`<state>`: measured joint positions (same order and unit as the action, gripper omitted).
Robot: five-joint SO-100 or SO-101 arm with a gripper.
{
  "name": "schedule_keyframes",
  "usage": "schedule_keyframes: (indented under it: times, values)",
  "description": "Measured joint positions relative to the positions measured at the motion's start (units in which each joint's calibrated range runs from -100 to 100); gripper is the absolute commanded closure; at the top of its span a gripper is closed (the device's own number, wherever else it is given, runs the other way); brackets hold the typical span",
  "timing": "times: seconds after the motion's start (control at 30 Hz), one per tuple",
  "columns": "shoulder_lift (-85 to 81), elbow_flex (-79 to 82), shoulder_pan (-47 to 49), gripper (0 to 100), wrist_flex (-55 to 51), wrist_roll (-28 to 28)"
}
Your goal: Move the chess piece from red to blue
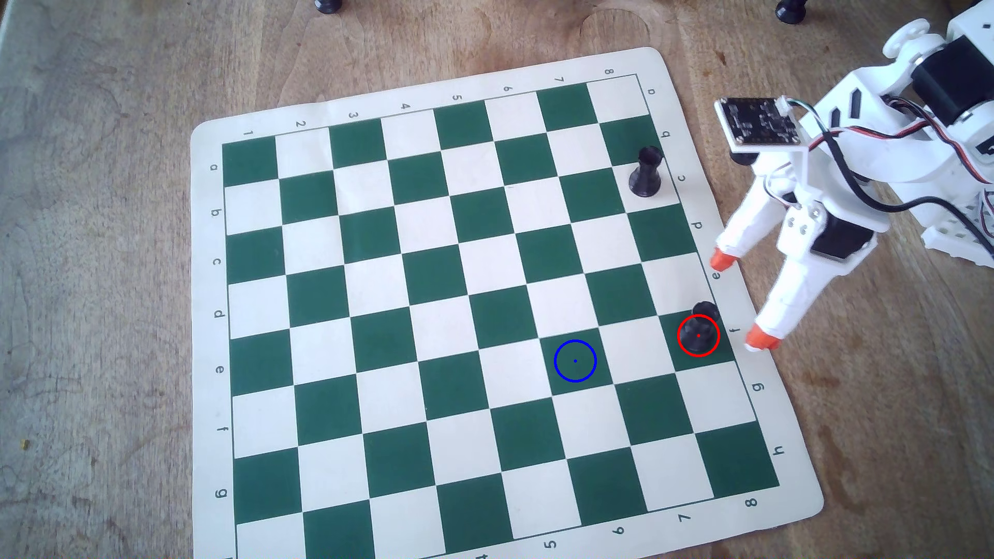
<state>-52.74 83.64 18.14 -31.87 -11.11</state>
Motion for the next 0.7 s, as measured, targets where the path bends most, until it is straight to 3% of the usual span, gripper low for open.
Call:
schedule_keyframes:
  times: [0.33, 0.7]
  values:
    - [9.8, 0.0, 1.0, 68, 10.5, 0.0]
    - [13.5, 0.0, 1.4, 75, 17.6, -0.9]
